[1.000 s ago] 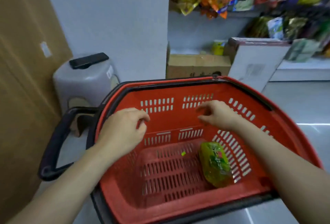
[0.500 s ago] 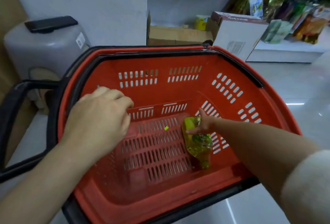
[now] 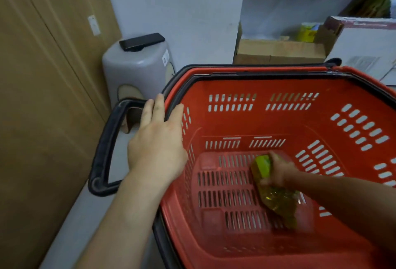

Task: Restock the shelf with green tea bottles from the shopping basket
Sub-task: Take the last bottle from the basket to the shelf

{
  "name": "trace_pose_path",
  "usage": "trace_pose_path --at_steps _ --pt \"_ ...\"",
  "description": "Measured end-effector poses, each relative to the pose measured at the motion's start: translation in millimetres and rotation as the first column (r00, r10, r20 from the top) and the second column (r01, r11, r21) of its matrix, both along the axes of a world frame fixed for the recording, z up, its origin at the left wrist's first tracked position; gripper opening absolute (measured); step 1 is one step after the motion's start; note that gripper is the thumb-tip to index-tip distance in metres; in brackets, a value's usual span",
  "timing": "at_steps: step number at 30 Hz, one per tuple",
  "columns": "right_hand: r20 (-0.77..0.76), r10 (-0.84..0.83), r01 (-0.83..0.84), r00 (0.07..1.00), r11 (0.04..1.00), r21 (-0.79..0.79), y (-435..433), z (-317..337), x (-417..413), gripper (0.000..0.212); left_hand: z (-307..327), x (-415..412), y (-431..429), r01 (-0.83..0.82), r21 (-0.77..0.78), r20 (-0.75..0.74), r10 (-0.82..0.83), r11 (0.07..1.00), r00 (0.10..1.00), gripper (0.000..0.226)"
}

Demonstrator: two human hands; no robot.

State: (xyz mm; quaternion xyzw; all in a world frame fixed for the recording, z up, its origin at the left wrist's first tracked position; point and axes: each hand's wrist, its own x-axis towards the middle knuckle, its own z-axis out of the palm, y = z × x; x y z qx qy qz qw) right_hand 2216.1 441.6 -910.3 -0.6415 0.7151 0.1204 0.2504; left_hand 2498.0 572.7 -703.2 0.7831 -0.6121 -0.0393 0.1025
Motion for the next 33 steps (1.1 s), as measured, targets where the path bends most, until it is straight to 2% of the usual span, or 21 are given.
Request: trace_pose_path --at_steps 2,4,7,12,16,19,21,24,25,27,29,31,33 --pt "0.161 0.059 -0.059 0.985 0.998 -0.003 2.7 16.1 20.3 0.115 -1.8 0.6 -1.6 0.04 -0.018 -0.006 -0.041 0.999 0.999 0.08" --pt "0.322 0.156 -0.163 0.934 0.987 -0.004 7.5 44.4 41.5 0.115 -3.7 0.4 -4.4 0.075 -0.03 0.001 -0.075 0.997 0.997 0.078" --pt "0.434 0.325 -0.319 0.84 0.944 -0.09 12.3 96.7 65.9 0.116 -7.2 3.9 -11.5 0.111 -0.031 0.008 -0.111 0.993 0.994 0.076" --pt "0.499 0.446 -0.346 0.742 0.894 -0.285 21.9 170.1 90.0 0.111 -16.2 25.7 -21.1 0.118 -0.091 -0.051 -0.123 0.989 0.991 0.057" --pt "0.511 0.501 -0.327 0.698 0.858 -0.395 26.1 194.7 109.7 0.105 -20.7 36.5 -22.2 0.116 -0.103 -0.114 -0.128 0.988 0.985 0.057" --pt "0.489 0.566 -0.361 0.664 0.815 -0.453 32.5 209.9 122.3 0.105 -15.2 36.0 -20.2 0.128 -0.25 -0.237 -0.189 0.96 0.953 0.061" --pt "0.428 0.636 -0.403 0.642 0.755 -0.517 38.4 221.4 131.2 0.11 -8.0 33.7 -17.8 0.11 -0.287 -0.357 -0.213 0.952 0.91 0.066" --pt "0.314 0.719 -0.467 0.621 0.66 -0.588 48.9 240.8 142.0 0.114 -2.4 34.7 -20.5 0.053 -0.264 -0.553 -0.197 0.963 0.81 0.074" --pt "0.295 0.736 -0.477 0.609 0.637 -0.605 52.6 248.1 144.2 0.114 1.3 35.1 -20.7 0.029 -0.278 -0.65 -0.21 0.96 0.731 0.076" --pt "0.26 0.76 -0.491 0.596 0.601 -0.63 59.3 263.4 146.9 0.115 9.3 36.4 -20.9 -0.042 -0.299 -0.839 -0.241 0.953 0.488 0.072" --pt "0.189 0.777 -0.532 0.601 0.565 -0.63 64.8 280.4 150.3 0.116 20.7 39.3 -16.8 -0.061 -0.286 -0.923 -0.257 0.956 0.287 0.061" --pt "0.131 0.794 -0.578 0.593 0.534 -0.617 69.0 293.6 153.5 0.116 29.2 42.6 -12.1 -0.058 -0.247 -0.948 -0.229 0.967 0.219 0.06" --pt "0.1 0.809 -0.609 0.579 0.511 -0.607 73.6 301.0 157.2 0.117 38.3 45.0 -5.8 -0.107 -0.252 -0.947 -0.222 0.962 0.232 0.064"
